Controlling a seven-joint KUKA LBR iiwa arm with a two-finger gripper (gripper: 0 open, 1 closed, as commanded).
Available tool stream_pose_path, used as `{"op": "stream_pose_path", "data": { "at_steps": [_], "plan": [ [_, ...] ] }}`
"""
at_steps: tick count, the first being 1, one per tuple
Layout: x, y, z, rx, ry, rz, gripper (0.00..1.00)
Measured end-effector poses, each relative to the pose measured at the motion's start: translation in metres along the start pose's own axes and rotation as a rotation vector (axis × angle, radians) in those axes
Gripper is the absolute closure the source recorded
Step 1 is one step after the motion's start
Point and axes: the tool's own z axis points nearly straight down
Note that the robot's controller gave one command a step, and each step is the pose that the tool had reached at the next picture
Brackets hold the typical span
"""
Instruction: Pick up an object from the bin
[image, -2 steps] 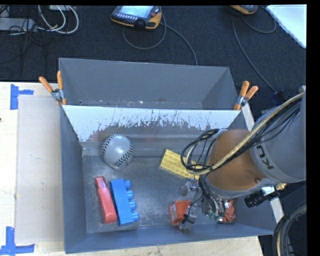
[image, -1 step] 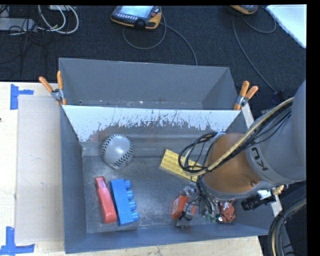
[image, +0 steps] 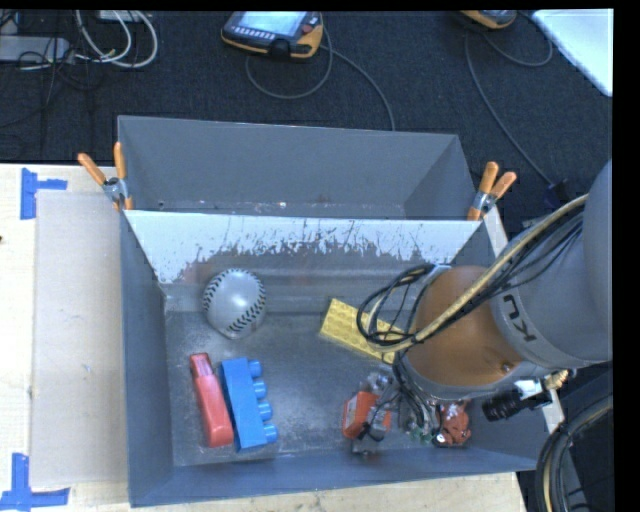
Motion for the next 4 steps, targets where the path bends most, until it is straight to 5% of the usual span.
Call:
{"op": "stream_pose_path", "data": {
  "at_steps": [4],
  "plan": [
    [0.002, -0.001, -0.048, 0.001, 0.006, -0.002, 1.0]
  ]
}}
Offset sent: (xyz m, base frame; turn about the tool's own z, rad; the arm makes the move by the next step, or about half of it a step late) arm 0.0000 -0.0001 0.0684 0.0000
